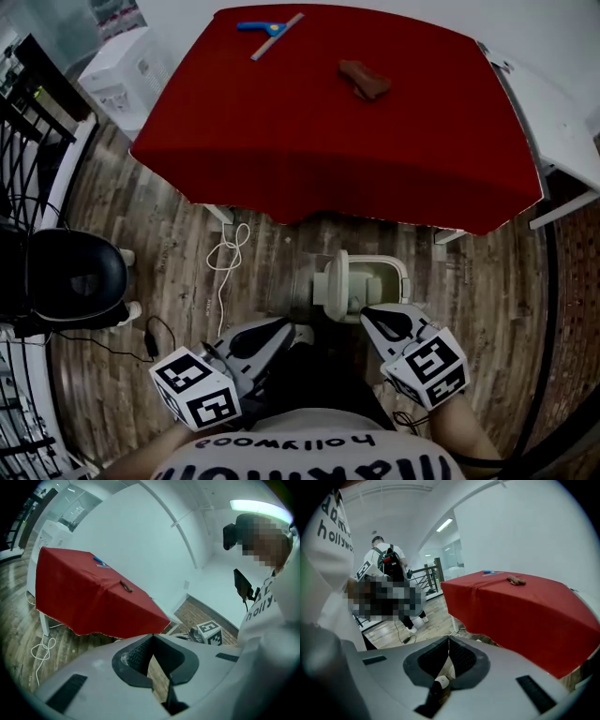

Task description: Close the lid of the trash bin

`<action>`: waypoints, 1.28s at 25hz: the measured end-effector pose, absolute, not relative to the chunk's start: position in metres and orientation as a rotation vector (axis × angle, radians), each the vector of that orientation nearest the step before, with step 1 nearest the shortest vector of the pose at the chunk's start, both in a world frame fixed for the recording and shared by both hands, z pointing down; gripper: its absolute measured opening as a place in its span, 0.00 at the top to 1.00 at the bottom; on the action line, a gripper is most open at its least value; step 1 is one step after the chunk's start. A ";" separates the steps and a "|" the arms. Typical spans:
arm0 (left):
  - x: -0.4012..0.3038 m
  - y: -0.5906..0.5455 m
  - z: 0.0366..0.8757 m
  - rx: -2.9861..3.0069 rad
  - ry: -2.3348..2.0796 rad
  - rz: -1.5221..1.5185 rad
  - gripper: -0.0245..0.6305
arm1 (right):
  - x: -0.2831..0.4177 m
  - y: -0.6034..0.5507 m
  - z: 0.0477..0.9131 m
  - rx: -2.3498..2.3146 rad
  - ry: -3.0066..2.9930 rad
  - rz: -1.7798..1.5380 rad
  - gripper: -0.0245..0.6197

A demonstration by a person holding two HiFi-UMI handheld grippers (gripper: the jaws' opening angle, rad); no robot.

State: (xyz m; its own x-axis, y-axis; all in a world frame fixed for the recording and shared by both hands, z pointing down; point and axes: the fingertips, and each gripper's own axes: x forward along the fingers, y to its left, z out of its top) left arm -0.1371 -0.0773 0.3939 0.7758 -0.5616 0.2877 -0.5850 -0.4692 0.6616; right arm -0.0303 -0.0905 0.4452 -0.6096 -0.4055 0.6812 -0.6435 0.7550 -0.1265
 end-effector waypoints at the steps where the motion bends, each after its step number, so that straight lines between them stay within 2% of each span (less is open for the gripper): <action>1: -0.138 -0.081 0.398 2.178 -0.826 0.059 0.95 | -0.037 -0.098 0.448 0.785 -2.303 0.482 0.95; 10: -0.137 -0.123 0.419 2.057 -0.762 0.015 0.95 | -0.064 -0.124 0.490 0.703 -2.257 0.555 0.95; 17: -0.159 -0.149 0.436 1.969 -0.952 0.014 0.95 | -0.058 -0.136 0.555 0.537 -2.133 0.580 0.95; 25: -0.144 -0.147 0.447 1.912 -1.012 0.075 0.95 | -0.054 -0.154 0.598 0.428 -2.117 0.339 0.95; 32: -0.131 -0.149 0.448 1.890 -1.041 0.109 0.95 | -0.035 -0.153 0.600 0.388 -2.084 0.292 0.95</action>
State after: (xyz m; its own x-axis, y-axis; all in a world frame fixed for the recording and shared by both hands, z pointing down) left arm -0.1306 -0.1493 0.4480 0.6349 -0.6141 0.4688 -0.6977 -0.1951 0.6893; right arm -0.0350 -0.1526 0.6004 -0.4881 -0.1567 0.8586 -0.3868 0.9207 -0.0518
